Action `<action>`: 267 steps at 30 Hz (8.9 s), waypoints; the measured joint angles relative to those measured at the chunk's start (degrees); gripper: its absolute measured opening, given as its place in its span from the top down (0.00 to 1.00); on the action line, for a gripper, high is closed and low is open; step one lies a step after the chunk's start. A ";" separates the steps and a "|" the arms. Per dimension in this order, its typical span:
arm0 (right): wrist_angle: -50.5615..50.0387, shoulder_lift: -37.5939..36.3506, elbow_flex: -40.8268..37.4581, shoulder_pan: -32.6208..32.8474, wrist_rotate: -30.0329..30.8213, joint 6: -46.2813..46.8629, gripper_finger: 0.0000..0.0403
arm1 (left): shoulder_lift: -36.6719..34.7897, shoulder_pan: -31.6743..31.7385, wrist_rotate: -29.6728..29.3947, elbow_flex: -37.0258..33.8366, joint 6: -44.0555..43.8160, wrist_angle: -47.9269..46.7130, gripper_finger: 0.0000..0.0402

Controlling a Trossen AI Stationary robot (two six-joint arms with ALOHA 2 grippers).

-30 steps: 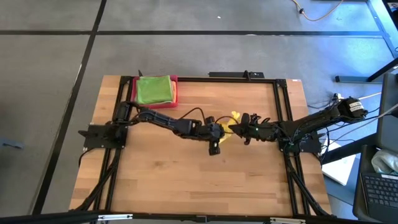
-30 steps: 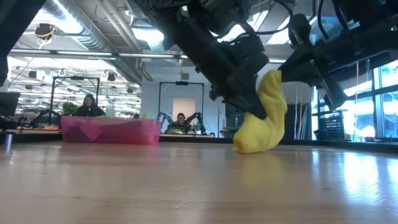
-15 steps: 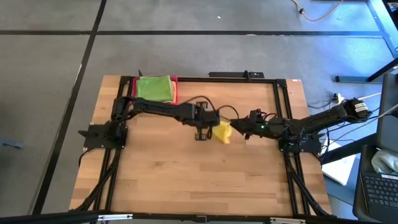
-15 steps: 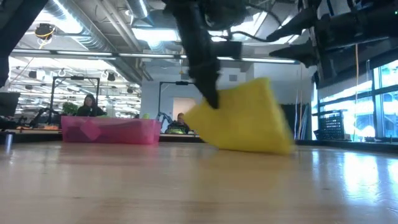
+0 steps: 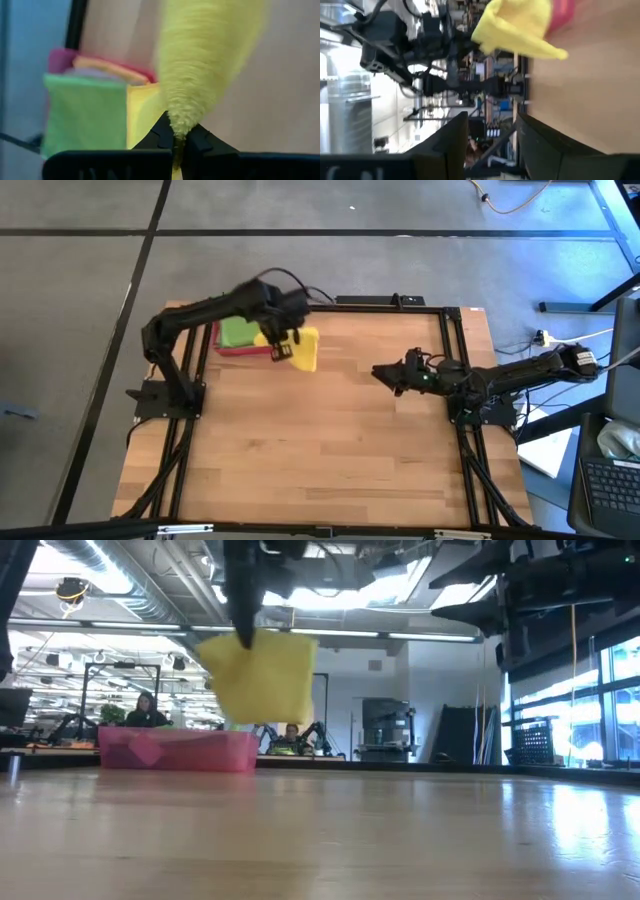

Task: Fold microfiber towels
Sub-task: Stack the folded yellow microfiber towel on top of the folded green microfiber towel in the pink bin, then adjust the pink bin to the top left of the table

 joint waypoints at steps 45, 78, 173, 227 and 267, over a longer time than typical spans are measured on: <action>-1.45 -0.02 -0.02 -19.96 6.39 0.23 0.58 | 5.52 36.51 1.98 -16.60 29.21 13.42 0.92; -19.92 34.85 48.60 -27.62 -29.75 -50.05 0.58 | -5.46 37.84 9.77 -5.56 9.03 0.76 0.73; -65.24 96.00 112.90 -25.97 -24.68 -81.92 0.97 | -21.89 29.31 3.24 -46.52 -26.89 28.03 0.73; -42.88 103.21 114.88 -26.37 -20.98 -60.90 0.97 | -49.04 20.52 -9.28 -45.67 -25.77 36.72 0.73; -75.79 93.74 115.97 -23.19 -58.71 -64.68 0.97 | -55.76 14.59 -5.02 -45.69 -32.50 36.86 0.73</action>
